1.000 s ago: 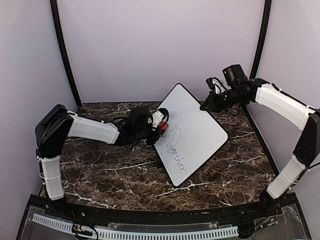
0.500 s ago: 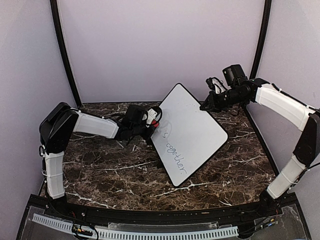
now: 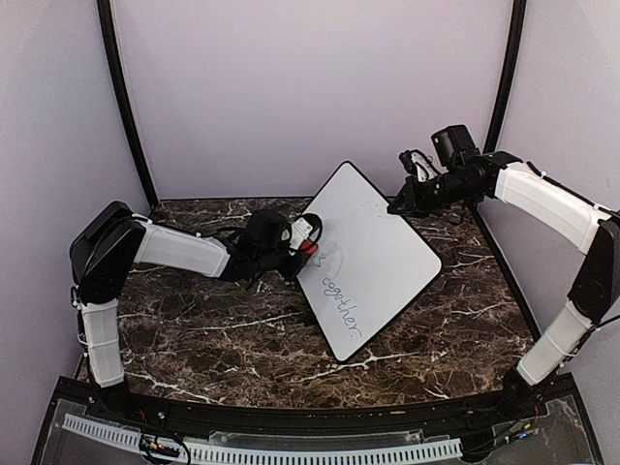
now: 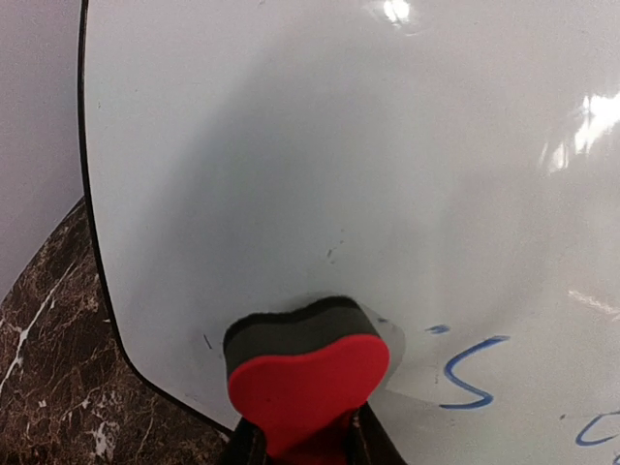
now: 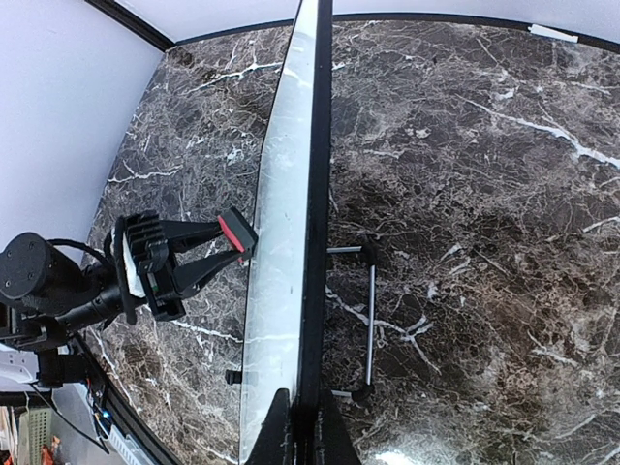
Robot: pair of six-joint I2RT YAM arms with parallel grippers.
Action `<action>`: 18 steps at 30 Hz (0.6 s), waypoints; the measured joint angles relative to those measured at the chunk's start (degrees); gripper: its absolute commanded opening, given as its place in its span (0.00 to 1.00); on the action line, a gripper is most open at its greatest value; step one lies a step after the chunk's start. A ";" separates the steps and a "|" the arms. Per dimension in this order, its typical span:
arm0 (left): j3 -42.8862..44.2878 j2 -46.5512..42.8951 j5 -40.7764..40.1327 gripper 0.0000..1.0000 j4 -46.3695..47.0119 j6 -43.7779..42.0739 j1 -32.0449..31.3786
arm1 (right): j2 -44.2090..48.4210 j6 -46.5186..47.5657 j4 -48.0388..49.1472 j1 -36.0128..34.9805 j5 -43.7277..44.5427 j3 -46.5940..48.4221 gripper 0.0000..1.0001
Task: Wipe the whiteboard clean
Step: Erase the center of the whiteboard.
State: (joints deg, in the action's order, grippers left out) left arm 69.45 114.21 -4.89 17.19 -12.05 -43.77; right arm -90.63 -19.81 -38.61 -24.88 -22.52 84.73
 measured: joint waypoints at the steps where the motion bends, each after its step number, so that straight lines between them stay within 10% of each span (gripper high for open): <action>1: -0.33 -0.44 -0.11 0.00 0.17 0.02 -0.81 | 0.00 0.00 0.00 0.00 0.00 0.00 0.00; 18: -2.14 -1.99 -3.76 0.00 3.19 0.26 -4.76 | 0.00 0.07 0.04 0.00 0.07 0.00 0.00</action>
State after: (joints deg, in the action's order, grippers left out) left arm 67.31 112.22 -8.64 20.38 -11.79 -48.53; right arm -90.63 -19.75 -38.57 -24.88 -22.46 84.73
